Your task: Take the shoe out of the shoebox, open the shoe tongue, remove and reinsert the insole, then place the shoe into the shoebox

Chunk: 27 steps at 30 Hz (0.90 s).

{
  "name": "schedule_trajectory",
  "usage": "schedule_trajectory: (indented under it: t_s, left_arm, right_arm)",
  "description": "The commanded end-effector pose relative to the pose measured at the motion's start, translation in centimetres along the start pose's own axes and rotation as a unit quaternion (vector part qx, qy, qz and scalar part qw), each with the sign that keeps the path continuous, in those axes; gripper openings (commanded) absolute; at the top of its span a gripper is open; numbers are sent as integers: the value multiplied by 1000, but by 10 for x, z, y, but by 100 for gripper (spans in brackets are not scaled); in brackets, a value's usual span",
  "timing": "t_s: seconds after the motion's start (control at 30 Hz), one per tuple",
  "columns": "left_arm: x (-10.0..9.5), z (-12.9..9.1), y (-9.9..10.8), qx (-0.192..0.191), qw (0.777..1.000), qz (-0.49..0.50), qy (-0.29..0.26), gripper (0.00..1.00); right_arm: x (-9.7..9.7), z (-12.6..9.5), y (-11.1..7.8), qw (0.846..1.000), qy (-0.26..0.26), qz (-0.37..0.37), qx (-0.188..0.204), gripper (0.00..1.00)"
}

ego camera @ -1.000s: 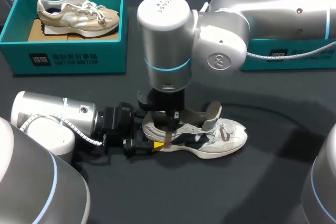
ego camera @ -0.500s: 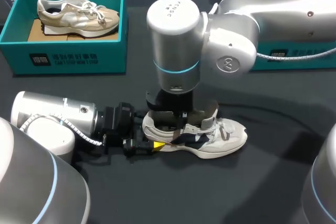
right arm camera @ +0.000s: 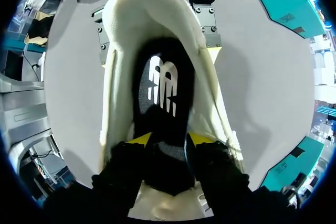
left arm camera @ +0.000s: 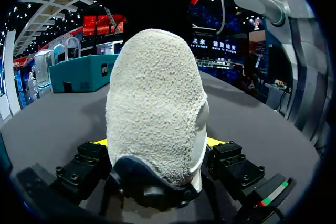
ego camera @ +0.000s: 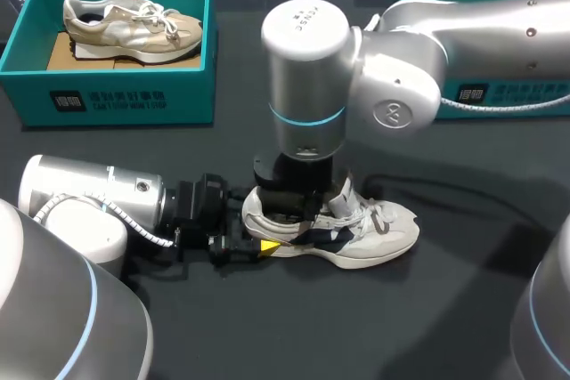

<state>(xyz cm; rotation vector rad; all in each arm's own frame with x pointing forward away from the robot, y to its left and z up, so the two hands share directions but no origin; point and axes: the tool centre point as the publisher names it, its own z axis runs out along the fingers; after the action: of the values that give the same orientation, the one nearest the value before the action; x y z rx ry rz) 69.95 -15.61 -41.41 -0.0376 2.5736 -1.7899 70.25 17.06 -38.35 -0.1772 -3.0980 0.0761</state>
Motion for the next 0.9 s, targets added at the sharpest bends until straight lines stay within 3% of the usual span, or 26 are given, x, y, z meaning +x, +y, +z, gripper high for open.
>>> schedule_trajectory:
  t_s: [0.03, 0.3, 0.57, 0.73, 0.9]
  left_arm:
    - [-1, 3, 2, -2, 1000, 0, 0, 0]
    - [-1, 3, 2, -2, 1000, 0, 0, 0]
    - [-1, 3, 2, -2, 1000, 0, 0, 0]
    - [-1, 3, 2, -2, 1000, 0, 0, 0]
    - [-1, 3, 2, -2, 1000, 0, 0, 0]
  right_arm:
    - [-6, 16, -1, 1000, 27, -1, -11, 42]
    - [11, 38, 6, 996, 86, 1, -26, 36]
    - [26, 42, 5, 994, 108, 14, -30, 0]
    - [30, 38, 3, 993, 111, 15, -31, 0]
    - [34, 24, -2, 996, 80, 20, -44, 0]
